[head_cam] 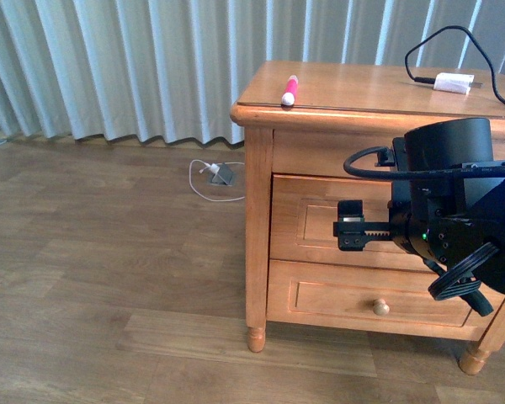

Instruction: Place pink marker in drawer with both arms

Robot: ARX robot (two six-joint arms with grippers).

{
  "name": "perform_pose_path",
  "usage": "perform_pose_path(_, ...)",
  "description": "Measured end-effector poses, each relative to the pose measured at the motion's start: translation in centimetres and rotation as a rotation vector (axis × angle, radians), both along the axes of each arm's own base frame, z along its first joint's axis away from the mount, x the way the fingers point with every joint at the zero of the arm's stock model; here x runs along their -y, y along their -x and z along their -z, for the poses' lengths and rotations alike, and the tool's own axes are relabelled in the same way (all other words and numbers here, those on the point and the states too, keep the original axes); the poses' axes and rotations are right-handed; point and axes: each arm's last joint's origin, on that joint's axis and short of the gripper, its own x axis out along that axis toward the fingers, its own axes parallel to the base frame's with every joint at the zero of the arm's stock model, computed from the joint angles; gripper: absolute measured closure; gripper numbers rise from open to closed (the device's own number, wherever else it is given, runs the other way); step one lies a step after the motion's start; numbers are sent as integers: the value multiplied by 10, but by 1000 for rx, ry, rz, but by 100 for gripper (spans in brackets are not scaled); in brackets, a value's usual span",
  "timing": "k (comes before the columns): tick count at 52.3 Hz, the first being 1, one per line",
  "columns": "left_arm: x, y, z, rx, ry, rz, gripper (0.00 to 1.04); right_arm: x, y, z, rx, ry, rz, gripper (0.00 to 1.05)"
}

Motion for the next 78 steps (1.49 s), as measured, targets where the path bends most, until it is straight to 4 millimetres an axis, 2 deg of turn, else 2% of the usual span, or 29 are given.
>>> perform_pose_path(15, 0, 0, 0, 0, 0, 0, 6, 12, -13, 8, -3, 8, 20, 8)
perform_pose_path(54, 0, 0, 0, 0, 0, 0, 6, 23, -17, 21, -31, 38, 24, 8)
perform_pose_path(60, 0, 0, 0, 0, 0, 0, 6, 24, -17, 21, -32, 44, 26, 23)
perform_pose_path(64, 0, 0, 0, 0, 0, 0, 6, 24, -17, 21, -32, 46, 26, 40)
perform_pose_path(78, 0, 0, 0, 0, 0, 0, 6, 23, -17, 21, -33, 42, 20, 79)
